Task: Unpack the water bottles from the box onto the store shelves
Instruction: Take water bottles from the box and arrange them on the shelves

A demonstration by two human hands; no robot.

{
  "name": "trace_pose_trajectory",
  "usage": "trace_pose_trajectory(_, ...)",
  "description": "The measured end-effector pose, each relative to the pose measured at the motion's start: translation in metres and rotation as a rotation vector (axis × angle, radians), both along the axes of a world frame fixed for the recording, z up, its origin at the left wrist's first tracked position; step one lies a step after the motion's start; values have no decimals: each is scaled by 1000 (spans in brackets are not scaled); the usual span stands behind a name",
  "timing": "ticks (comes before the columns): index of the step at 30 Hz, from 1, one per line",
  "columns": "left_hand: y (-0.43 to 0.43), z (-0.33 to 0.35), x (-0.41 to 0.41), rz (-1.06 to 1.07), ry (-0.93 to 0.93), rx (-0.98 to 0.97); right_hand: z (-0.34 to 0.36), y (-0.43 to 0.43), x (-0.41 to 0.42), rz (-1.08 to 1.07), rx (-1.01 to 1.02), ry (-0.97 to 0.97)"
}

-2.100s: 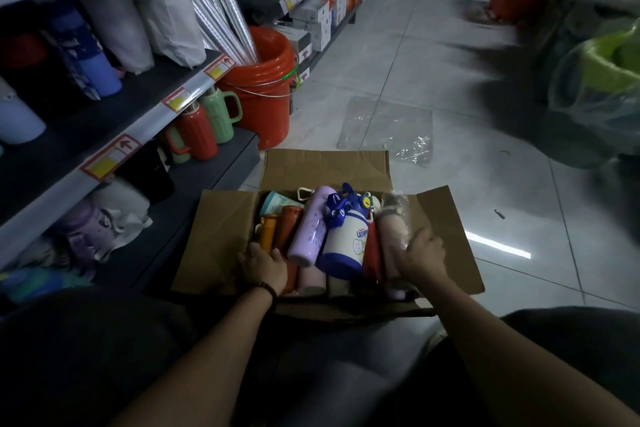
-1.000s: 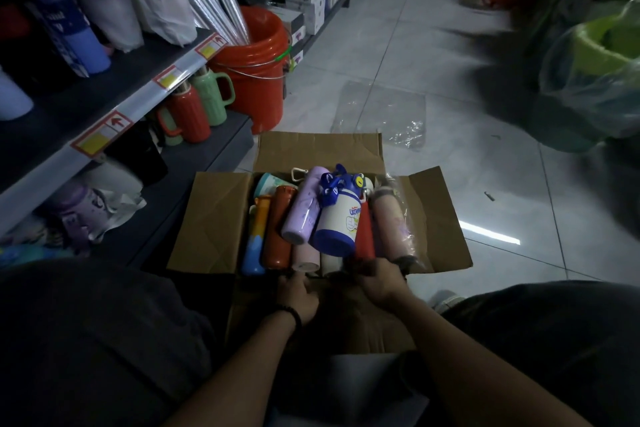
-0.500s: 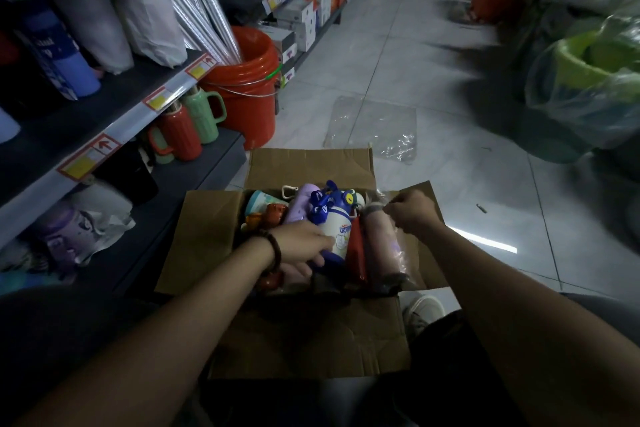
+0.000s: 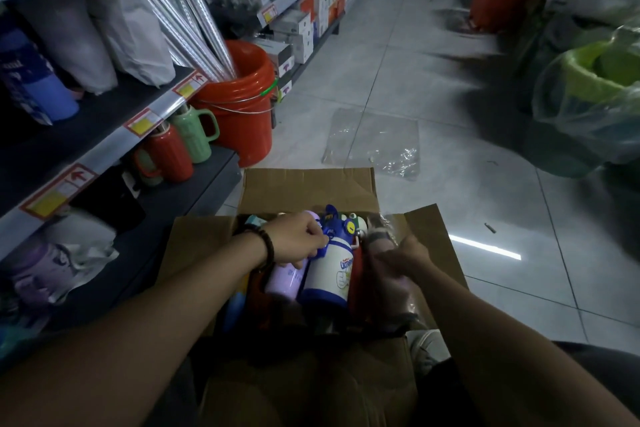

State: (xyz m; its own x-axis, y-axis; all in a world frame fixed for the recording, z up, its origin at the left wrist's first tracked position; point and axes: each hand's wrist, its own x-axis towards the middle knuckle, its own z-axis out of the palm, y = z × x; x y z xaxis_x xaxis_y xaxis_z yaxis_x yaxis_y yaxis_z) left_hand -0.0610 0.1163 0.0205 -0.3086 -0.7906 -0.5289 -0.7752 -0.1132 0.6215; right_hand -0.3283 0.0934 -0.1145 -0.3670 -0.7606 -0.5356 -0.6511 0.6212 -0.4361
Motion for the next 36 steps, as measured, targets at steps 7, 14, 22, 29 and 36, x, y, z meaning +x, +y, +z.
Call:
trace_pose_trajectory(7, -15, -10, -8, -32, 14, -20, -16, -1, 14, 1, -30, 1)
trace_pose_trajectory(14, -23, -3, 2, 77, 108, -64, -10, 5, 24, -20, -88, 41)
trace_pose_trajectory(22, -36, 29, 31, 229, 242, -162, 62, -27, 40, 78, -424, -33)
trace_pose_trajectory(29, -38, 41, 50, 397, 463, -134, 157, -46, 105, 278, -780, -222)
trace_pose_trajectory(36, -49, 73, 96, 546, 780, -346, 239, -71, 202, 443, -850, -531)
